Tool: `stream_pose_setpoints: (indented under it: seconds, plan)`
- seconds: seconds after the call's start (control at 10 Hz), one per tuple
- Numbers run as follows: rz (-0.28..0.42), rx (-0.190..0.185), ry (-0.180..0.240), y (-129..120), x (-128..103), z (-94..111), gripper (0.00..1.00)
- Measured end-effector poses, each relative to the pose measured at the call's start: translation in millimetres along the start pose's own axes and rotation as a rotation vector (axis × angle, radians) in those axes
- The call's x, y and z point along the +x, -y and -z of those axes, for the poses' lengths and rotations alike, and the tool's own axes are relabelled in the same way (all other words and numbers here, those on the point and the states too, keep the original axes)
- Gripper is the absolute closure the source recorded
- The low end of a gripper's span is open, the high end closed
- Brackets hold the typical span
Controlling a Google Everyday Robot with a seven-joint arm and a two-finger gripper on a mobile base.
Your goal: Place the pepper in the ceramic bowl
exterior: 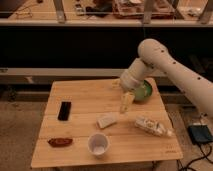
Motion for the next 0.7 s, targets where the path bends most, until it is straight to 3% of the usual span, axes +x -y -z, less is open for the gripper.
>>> stream_pose_setpoints:
  seconds: [0.7]
  plan:
    - [-0.012,0.013,0.000,1.1,-7.1,-3.1,0.20]
